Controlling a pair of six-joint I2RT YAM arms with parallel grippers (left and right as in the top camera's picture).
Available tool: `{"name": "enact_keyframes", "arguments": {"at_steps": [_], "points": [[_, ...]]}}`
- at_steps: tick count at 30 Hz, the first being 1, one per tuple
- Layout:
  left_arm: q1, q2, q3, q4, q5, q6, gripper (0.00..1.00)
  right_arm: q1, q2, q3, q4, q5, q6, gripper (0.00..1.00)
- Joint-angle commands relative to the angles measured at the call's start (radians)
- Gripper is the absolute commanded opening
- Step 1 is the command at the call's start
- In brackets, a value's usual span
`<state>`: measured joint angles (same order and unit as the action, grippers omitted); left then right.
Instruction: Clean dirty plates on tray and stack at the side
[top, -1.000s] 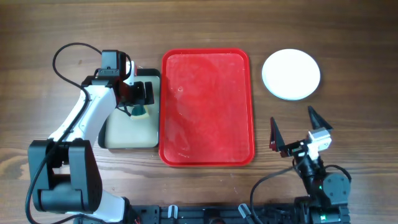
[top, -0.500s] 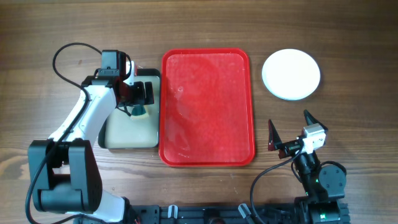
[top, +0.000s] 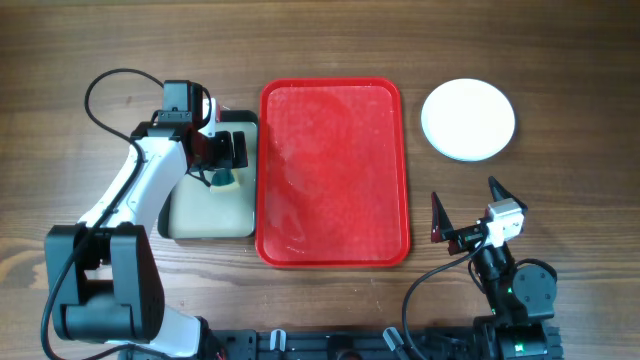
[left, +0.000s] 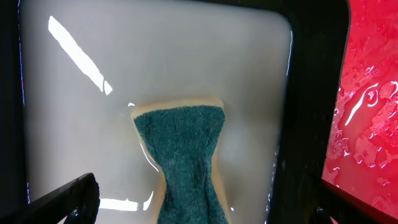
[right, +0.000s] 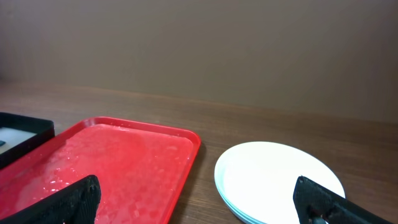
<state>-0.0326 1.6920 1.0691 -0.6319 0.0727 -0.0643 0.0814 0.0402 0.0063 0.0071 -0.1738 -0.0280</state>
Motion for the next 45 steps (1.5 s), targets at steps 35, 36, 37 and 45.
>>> {"name": "enact_keyframes", "arguments": {"at_steps": [35, 36, 37, 45], "points": [[-0.003, -0.074, -0.005, 0.0, 0.004, 0.005, 1.0, -0.004, 0.007, -0.001, 0.003, 0.025, 0.005, 1.0], [-0.003, -0.119, -0.005, 0.0, 0.004, 0.005, 1.0, -0.004, 0.007, -0.001, 0.003, 0.025, 0.005, 1.0], [-0.004, -0.161, -0.005, 0.0, 0.004, 0.005, 1.0, -0.004, 0.007, -0.001, 0.003, 0.025, 0.005, 0.99], [-0.002, -0.698, -0.005, -0.041, -0.049, 0.005, 1.0, -0.004, 0.007, -0.001, 0.003, 0.025, 0.005, 1.0]]}}
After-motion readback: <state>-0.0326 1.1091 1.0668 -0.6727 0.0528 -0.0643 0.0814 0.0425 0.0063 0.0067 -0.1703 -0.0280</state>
